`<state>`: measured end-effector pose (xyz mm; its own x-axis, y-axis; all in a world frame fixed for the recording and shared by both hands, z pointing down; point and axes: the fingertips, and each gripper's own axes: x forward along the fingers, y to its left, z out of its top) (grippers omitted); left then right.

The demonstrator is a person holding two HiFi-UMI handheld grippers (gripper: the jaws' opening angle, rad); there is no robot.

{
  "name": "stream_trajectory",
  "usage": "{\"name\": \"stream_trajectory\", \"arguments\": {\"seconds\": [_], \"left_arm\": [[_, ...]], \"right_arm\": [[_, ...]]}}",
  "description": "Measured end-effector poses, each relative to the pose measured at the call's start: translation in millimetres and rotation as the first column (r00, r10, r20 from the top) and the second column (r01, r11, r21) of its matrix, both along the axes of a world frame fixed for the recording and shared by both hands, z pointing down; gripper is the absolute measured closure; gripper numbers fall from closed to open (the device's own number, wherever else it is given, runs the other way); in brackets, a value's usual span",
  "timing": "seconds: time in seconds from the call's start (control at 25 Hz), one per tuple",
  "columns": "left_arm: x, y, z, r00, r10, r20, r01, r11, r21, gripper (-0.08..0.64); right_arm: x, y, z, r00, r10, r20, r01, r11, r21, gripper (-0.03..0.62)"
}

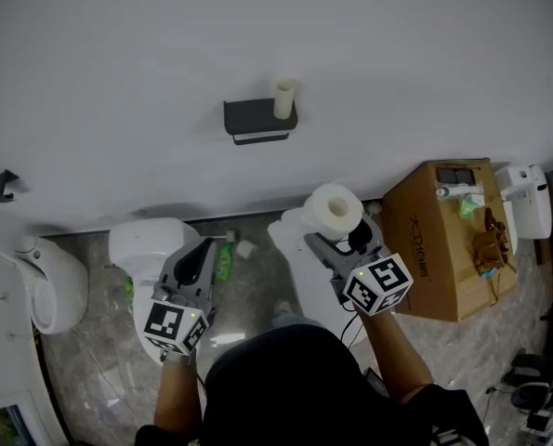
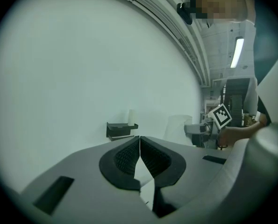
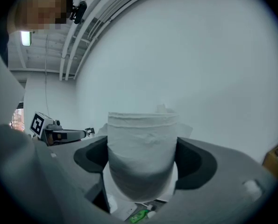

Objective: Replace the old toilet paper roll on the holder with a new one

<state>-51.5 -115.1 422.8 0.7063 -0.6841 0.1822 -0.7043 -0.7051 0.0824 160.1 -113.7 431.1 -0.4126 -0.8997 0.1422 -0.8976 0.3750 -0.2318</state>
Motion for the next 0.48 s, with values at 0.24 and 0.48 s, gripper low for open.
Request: {"name": "stream_trajectory", "arguments": {"seconds": [0.24,0.48], "left_arm": [[16,-19,1,1.0,-0.008,0.001,0.008,1.0,-0.012,0.548],[29,-37,-1,0.999,0.033,0.001,-0.033,0.999,-0.006,0.548]], "right_arm": [[6,-22,-11,1.0,-0.016,0.009,0.016,1.0,0.027,0.179],[5,-33,-17,1.0,0.007,0.01,-0.007,0.999,0.034,0.179]]}}
